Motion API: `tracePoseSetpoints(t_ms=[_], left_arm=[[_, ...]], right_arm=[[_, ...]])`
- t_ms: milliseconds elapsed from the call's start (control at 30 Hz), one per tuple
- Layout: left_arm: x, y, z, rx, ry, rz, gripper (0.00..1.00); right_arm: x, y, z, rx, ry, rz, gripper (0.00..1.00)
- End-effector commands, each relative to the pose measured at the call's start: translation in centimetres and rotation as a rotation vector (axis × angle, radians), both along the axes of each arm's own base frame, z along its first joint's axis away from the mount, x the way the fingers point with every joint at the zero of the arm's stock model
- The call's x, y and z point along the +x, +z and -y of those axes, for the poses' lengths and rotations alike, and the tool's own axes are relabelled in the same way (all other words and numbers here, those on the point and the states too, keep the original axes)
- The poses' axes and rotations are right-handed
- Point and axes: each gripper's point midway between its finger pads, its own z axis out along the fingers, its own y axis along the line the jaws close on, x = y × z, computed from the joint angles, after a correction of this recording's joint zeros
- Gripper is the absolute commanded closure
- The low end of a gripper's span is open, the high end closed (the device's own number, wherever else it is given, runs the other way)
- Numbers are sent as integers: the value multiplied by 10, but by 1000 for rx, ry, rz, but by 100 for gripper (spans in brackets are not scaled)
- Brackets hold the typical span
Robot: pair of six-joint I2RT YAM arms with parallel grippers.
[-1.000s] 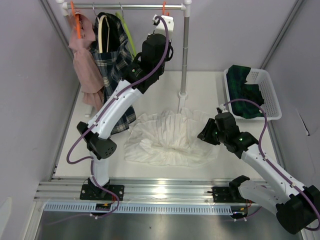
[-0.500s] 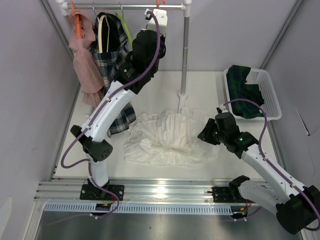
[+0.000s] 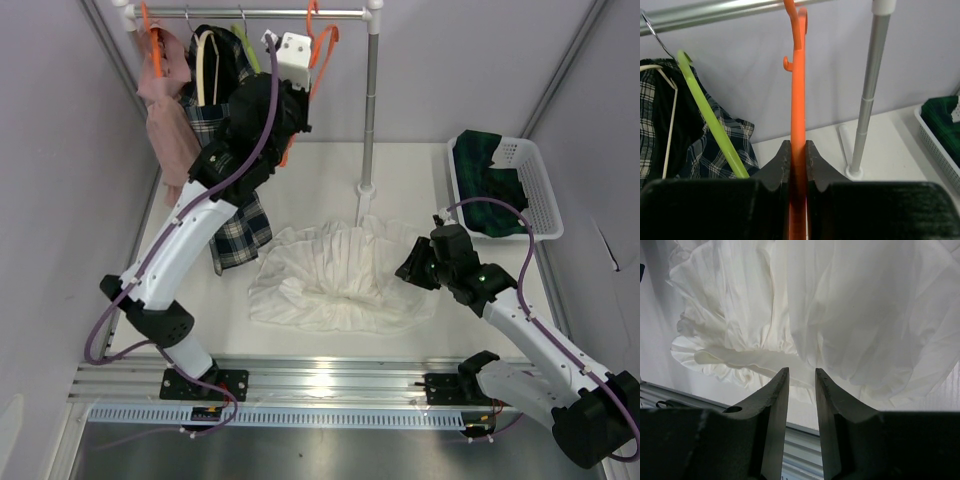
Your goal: Place the skirt on the hanger
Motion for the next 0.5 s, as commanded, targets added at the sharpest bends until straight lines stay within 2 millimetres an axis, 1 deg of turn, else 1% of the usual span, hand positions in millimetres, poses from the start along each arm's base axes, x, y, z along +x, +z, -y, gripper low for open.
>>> tracePoseSetpoints(t_ms=[0,33,167,233,267,300,333,367,400,433,467], left_arm=[[-27,13,-6,-51,-85,19,100],[-31,12,-7,-49,-95,14,100],[-46,-5,-6,-15,-157,-36,100],[-58,-5,-4,-23,-209,-35,100],[-61,-23,-2,-6,-228,-72,100],[-75,-14,-8,-23,-256,-51,100],[-83,-26,-1,-13,-315,-74,100],[-92,-24,0,-22,-347,-74,100],[-105,-24,-4,-28,-378,-72,100],[-114,-38,1,-18,-429,-102,100],[-123,-44,2,-19,-457,-119,100]], right_arm=[[7,17,0,7,5,55,67],[8,17,1,-1,2,57,67],[6,15,6,-27,2,52,67],[6,14,12,-56,-15,57,67],[6,14,14,-68,-17,61,67],[5,14,16,-74,-16,60,67],[1,12,17,-84,-10,51,67],[-1,11,18,-94,-8,49,66],[-4,10,19,-105,-11,50,66],[-11,7,18,-123,5,38,66],[-14,4,19,-138,6,35,66]])
